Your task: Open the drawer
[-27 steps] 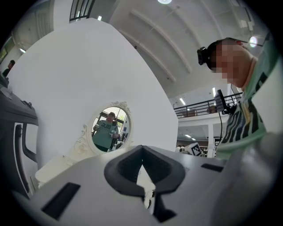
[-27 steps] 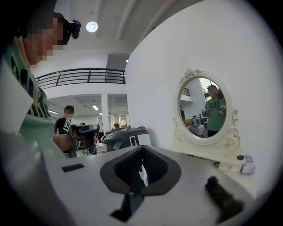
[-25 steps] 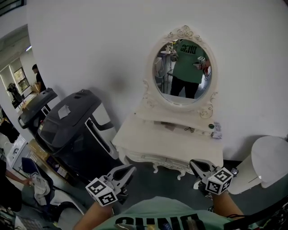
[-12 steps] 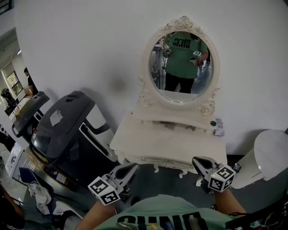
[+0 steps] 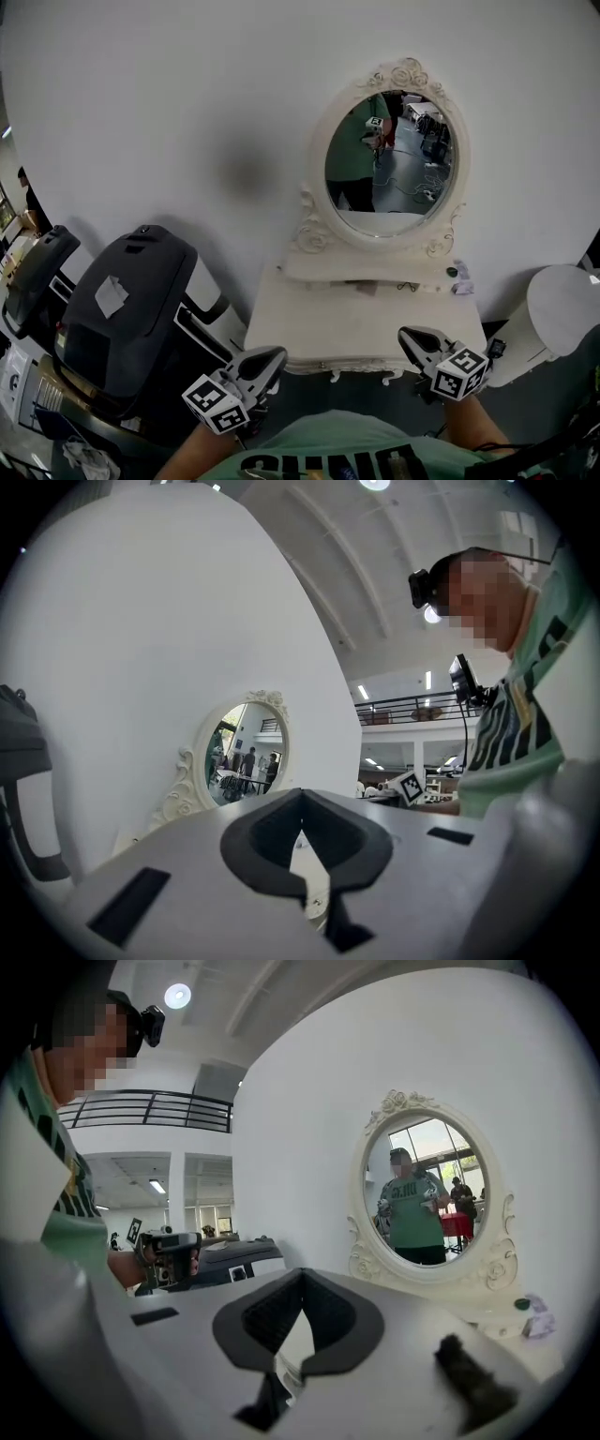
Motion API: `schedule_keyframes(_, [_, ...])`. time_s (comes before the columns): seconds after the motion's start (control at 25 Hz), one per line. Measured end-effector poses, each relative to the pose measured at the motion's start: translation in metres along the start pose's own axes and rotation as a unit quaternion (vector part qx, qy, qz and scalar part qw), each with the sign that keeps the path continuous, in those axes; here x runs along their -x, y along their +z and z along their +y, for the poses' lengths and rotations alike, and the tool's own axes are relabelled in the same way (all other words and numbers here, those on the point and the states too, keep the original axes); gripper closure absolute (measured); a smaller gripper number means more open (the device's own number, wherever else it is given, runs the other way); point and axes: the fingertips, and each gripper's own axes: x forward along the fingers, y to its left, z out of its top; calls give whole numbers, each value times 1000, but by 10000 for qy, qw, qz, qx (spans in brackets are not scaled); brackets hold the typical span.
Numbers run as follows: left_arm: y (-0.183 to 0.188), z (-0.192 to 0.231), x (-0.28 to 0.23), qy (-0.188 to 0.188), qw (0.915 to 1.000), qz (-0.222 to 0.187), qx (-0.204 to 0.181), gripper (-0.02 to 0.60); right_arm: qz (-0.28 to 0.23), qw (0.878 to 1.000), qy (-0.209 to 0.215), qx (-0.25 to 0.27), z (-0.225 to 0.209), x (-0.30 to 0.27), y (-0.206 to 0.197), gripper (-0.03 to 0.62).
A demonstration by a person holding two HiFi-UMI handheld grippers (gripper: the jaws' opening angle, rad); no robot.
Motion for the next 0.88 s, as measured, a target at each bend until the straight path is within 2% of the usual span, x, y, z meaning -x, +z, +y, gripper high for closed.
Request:
schedule_keyframes(0.2, [3, 49, 8, -95, 9999, 64, 109, 572, 127, 9998, -101, 98, 15, -39, 1, 583])
schedule_keyframes(0.36, [3, 66, -2, -176, 9996, 65, 234, 572, 237, 9995, -209, 58, 3, -49, 0, 583])
schedule_keyframes(0.48, [-1, 75, -19, -140, 9994, 114, 280, 572, 228, 9995, -195, 14, -16, -56, 3, 583])
schedule_keyframes(0.68, [-1, 80, -69, 0, 9997, 79, 250, 572, 139, 9998, 81, 124, -61, -67, 13, 583])
schedule_keyframes(0.88, [6, 81, -117, 411, 9991, -56, 103, 572, 55, 9987, 431, 255, -122, -74, 29, 583])
